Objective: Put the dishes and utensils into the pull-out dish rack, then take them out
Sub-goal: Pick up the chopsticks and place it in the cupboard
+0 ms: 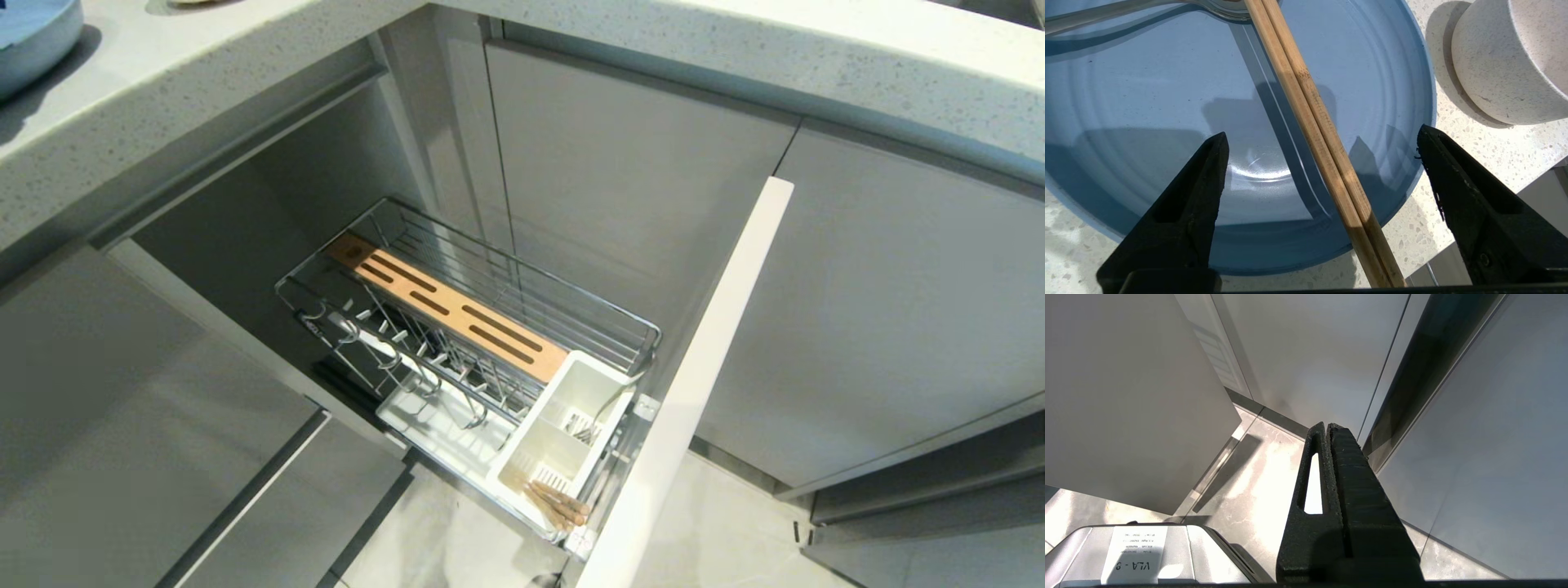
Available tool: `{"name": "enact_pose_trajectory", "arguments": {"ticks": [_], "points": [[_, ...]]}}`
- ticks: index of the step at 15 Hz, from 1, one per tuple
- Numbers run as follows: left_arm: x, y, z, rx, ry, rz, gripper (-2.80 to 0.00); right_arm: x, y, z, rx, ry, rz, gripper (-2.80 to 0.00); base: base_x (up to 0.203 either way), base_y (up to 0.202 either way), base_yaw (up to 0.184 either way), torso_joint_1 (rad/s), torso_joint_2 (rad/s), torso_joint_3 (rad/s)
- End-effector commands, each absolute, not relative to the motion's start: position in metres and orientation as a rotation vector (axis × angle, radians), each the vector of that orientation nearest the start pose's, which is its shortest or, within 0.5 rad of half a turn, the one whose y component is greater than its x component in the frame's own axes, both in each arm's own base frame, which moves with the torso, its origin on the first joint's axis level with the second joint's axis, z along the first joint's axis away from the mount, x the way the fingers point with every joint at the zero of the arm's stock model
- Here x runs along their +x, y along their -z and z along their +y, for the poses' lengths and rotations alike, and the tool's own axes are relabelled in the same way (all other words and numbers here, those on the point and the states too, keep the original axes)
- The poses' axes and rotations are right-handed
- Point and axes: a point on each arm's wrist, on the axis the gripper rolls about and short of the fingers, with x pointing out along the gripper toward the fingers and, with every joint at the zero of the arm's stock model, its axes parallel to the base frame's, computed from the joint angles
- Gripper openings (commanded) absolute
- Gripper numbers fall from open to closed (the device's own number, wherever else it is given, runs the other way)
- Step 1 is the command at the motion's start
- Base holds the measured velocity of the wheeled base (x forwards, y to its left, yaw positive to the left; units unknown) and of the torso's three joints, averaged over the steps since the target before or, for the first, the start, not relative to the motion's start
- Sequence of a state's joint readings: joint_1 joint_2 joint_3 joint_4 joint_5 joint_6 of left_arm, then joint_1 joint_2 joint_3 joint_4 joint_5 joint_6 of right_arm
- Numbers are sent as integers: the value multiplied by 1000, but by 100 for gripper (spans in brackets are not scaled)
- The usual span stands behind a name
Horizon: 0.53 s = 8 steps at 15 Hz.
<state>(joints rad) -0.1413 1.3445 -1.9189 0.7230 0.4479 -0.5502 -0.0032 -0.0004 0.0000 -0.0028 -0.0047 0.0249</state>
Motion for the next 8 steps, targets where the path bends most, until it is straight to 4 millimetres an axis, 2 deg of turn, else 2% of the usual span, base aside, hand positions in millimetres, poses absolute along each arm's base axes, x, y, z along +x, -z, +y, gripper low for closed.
{"name": "enact_pose_trajectory", "arguments": {"ticks": [1,5,6,8], "points": [[139,-435,-10,-503,-342,60,0,-23,-75,0,25,8,-6,-280,0,0,0,0,0,0],[141,-434,-10,-500,-345,65,0,-23,-75,0,25,8,-6,-280,0,0,0,0,0,0],[141,-434,-10,-499,-345,66,-280,-23,-75,0,25,8,-6,-280,0,0,0,0,0,0],[141,-434,-10,-499,-353,62,-280,-23,-75,0,26,8,-6,-280,0,0,0,0,0,0]]}}
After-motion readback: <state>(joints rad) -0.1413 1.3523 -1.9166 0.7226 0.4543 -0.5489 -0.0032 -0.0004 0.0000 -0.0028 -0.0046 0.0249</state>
